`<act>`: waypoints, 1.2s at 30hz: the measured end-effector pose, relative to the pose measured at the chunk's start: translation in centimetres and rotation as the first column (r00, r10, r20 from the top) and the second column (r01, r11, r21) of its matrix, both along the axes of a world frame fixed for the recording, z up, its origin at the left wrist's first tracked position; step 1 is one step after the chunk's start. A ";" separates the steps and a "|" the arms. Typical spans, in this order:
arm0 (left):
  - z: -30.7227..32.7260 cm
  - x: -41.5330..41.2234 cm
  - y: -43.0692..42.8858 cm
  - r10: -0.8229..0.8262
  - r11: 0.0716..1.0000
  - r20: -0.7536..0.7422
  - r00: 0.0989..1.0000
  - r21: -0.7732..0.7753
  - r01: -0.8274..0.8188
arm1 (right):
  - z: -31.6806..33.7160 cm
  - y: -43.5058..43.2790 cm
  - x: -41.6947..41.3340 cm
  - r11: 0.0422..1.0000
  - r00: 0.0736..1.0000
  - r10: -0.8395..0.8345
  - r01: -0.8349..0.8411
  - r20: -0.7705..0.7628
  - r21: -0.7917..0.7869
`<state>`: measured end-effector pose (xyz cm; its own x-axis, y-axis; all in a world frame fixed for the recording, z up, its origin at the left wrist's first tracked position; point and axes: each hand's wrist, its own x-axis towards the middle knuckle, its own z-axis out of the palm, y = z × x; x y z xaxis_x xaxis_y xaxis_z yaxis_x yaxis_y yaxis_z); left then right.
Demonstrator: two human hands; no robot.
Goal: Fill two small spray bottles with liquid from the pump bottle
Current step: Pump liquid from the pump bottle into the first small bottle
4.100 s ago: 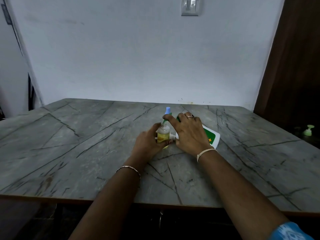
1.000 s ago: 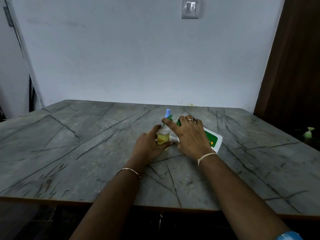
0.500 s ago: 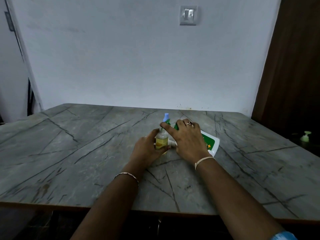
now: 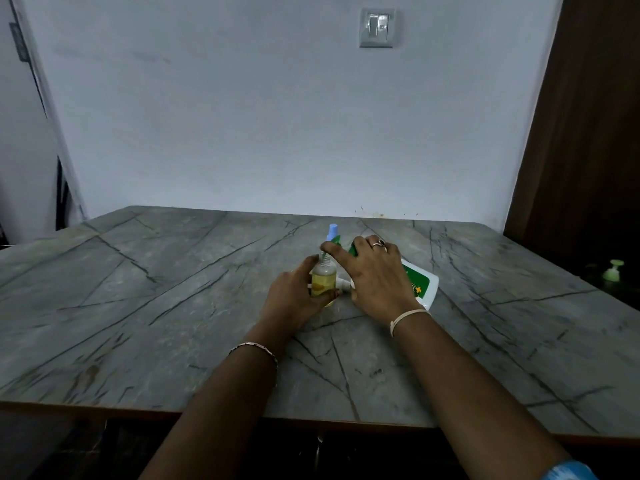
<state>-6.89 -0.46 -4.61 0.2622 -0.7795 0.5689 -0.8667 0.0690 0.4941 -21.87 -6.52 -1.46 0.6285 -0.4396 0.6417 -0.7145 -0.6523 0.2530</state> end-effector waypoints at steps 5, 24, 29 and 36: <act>-0.1 0.2 -0.1 -0.006 1.000 -0.018 1.000 0.007 0.006 | 0.3 0.4 0.3 1.000 1.000 -0.014 0.014 0.017 0.016; 0.0 0.0 0.0 -0.003 1.000 -0.004 1.000 0.016 0.003 | 0.3 0.5 0.6 1.000 1.000 -0.023 0.022 0.022 0.015; 0.0 -0.1 0.1 0.010 1.000 -0.014 1.000 0.019 -0.010 | 0.0 0.1 0.1 1.000 1.000 -0.013 0.013 0.001 -0.019; 0.1 -0.2 0.1 0.003 1.000 -0.022 1.000 0.000 -0.003 | 0.3 0.1 0.2 0.999 1.000 0.003 -0.004 0.019 0.048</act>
